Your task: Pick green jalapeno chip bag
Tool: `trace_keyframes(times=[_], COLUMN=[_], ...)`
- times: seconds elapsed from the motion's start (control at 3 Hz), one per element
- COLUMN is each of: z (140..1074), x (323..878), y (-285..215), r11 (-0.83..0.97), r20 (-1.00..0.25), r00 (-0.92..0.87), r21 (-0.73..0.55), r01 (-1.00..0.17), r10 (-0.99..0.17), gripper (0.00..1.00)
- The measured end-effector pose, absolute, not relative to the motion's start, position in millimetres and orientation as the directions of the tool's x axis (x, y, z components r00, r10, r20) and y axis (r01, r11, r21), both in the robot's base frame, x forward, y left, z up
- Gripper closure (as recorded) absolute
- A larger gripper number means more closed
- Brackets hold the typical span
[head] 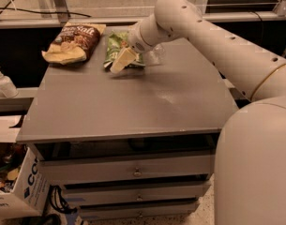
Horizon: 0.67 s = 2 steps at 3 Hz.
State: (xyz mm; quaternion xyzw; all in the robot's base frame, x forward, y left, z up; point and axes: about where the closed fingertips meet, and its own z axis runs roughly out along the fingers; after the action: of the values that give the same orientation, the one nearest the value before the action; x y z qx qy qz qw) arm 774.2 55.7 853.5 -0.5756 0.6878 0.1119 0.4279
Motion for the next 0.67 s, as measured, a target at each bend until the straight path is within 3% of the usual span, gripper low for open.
trace_keyframes(times=[0.33, 0.67], z=[838.9, 831.8], x=[775.4, 775.1], y=[55.0, 53.6], r11=[0.319, 0.32], r20=[-0.712, -0.715], r00=[0.003, 0.001], r21=[-0.318, -0.315], r01=[-0.893, -0.894], r10=[-0.702, -0.699], gripper=[0.0, 0.17])
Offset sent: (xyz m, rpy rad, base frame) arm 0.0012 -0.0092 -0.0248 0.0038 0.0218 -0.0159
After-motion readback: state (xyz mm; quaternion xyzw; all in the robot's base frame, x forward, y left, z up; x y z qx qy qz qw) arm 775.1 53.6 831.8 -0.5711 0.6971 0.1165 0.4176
